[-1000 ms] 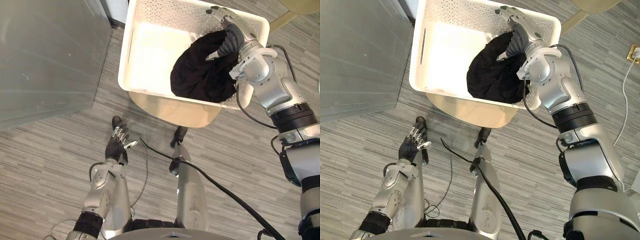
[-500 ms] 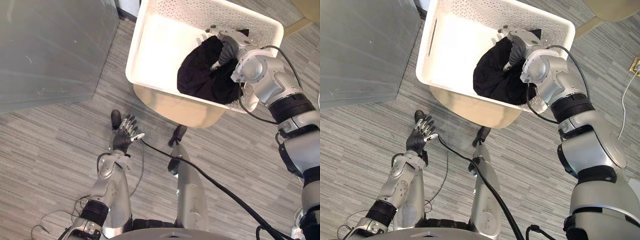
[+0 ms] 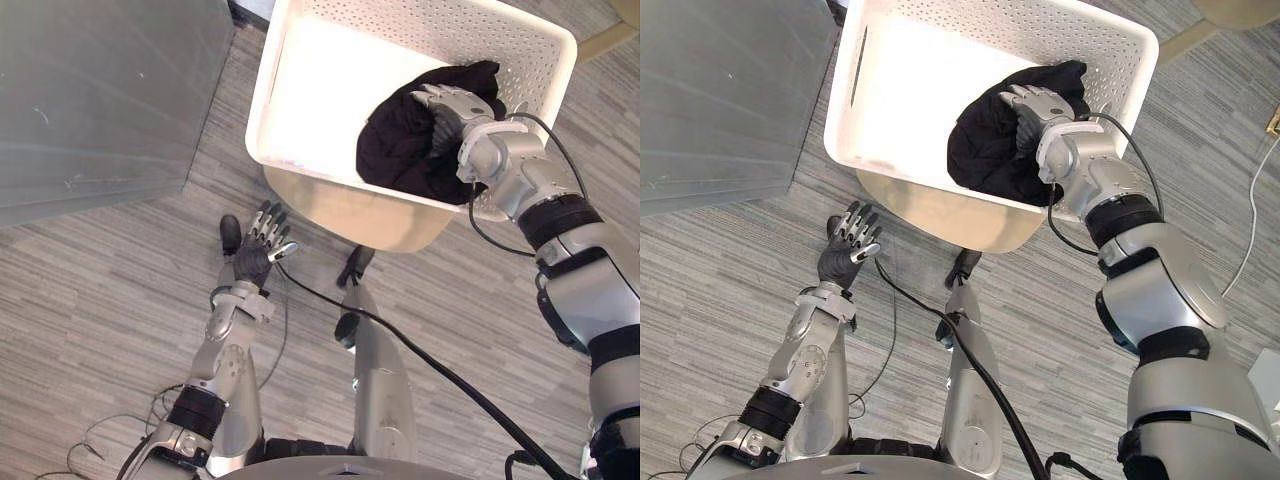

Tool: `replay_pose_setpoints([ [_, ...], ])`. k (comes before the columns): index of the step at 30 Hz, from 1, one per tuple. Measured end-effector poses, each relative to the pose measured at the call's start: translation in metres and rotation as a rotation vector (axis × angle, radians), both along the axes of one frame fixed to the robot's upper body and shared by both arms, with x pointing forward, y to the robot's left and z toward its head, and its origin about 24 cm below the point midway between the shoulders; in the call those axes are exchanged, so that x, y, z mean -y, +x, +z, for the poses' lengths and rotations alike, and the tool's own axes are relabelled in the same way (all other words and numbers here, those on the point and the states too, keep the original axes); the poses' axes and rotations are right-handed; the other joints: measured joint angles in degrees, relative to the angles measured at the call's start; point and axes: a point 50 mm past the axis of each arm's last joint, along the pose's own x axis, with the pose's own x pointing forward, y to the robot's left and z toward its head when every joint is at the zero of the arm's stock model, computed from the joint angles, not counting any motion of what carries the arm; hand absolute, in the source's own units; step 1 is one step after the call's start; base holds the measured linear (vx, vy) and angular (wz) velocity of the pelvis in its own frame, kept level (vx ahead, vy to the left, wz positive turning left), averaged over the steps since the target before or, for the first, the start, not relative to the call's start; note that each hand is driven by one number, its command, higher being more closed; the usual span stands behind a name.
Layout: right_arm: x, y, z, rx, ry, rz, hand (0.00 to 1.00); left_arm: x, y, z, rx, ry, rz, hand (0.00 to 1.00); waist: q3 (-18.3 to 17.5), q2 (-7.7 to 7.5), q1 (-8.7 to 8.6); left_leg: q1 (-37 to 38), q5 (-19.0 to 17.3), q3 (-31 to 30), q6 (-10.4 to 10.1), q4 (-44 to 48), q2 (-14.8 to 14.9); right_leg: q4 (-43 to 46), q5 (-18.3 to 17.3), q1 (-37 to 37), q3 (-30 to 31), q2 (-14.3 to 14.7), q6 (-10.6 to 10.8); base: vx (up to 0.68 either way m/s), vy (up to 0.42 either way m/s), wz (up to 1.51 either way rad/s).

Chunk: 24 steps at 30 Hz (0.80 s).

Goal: Pick up the laundry basket with both hands and put the clothes into the washing machine.

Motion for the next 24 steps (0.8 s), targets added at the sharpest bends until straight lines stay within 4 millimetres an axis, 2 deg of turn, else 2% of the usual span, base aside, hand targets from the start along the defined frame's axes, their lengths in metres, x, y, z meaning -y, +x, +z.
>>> replay_pose_setpoints([
  [2, -0.002, 0.002, -0.009, -0.026, 0.012, -0.010, 0.00, 0.003, 0.000, 0.002, 0.003, -0.018, -0.002, 0.00, -1.2, 0.04, 0.23, 0.0, 0.0, 0.2, 0.0, 0.0, 0.0, 0.0, 0.0, -0.1, 0.1, 0.0, 0.0, 0.00, 0.000, 0.00],
  [5, 0.000, 0.003, -0.015, -0.049, 0.020, -0.036, 0.00, 0.008, -0.003, 0.016, 0.054, -0.073, -0.011, 0.00, -2.2, 0.09, 0.79, 0.0, -0.2, 0.5, -0.2, 0.0, 0.0, 0.0, -0.1, -0.3, 0.4, 0.0, 0.0, 0.01, 0.029, -0.03],
  [6, -0.001, 0.003, -0.016, -0.050, 0.024, -0.038, 1.00, 0.009, -0.004, 0.020, 0.071, -0.080, -0.016, 0.00, -2.5, 0.06, 0.91, -0.2, -0.5, 0.6, -0.6, 0.0, 0.0, 0.1, -0.1, -0.6, 0.5, -0.1, 0.0, 0.00, 0.032, -0.04],
  [8, -0.002, 0.003, -0.016, -0.049, 0.040, -0.032, 1.00, 0.010, -0.005, 0.023, 0.085, -0.087, -0.025, 0.00, -2.7, 0.11, 0.84, -0.3, -0.6, 1.0, -0.4, 0.0, 0.0, 0.1, -0.1, -0.9, 0.7, -0.1, 0.0, -0.01, 0.037, -0.04],
  [11, -0.005, -0.002, -0.016, -0.033, 0.197, 0.023, 1.00, 0.016, -0.007, 0.025, 0.087, -0.117, -0.043, 0.00, -2.9, 0.08, 0.82, -0.3, -0.8, 1.7, -0.3, 0.0, 0.2, 0.1, -0.1, -1.1, 0.9, -0.1, 0.0, 0.00, 0.025, -0.04],
  [15, -0.010, -0.012, -0.025, -0.029, 0.449, 0.114, 1.00, 0.019, -0.009, 0.024, 0.083, -0.144, -0.037, 0.00, -3.4, 0.28, 0.72, -0.3, -0.4, 2.4, -0.2, 0.2, 0.3, -0.1, -0.1, -1.3, 1.3, -0.1, 0.0, 0.01, 0.018, -0.04],
  [19, -0.015, -0.017, -0.024, 0.002, 0.584, 0.160, 1.00, 0.017, -0.010, 0.028, 0.099, -0.162, -0.025, 0.00, -3.5, 0.29, 0.77, -0.2, -0.4, 3.1, -0.2, 0.9, 0.7, 0.1, -0.1, -1.4, 1.7, 0.1, 0.0, 0.00, 0.014, -0.07],
  [21, -0.016, -0.020, -0.020, 0.034, 0.627, 0.178, 1.00, 0.016, -0.011, 0.032, 0.114, -0.179, -0.021, 0.00, -3.5, 0.29, 1.34, 0.4, -0.4, 3.9, -0.2, 1.2, 0.9, 0.6, -0.1, -1.4, 2.4, 0.2, -0.1, -0.03, 0.010, -0.13],
  [24, -0.019, -0.026, -0.002, 0.134, 0.671, 0.223, 1.00, 0.014, -0.012, 0.037, 0.134, -0.189, -0.013, 0.00, -3.4, 0.30, 1.18, 1.3, -0.4, 4.1, -0.1, 1.2, 1.1, 1.9, -0.6, -1.3, 2.7, 0.2, -0.4, -0.04, 0.012, -0.07],
])
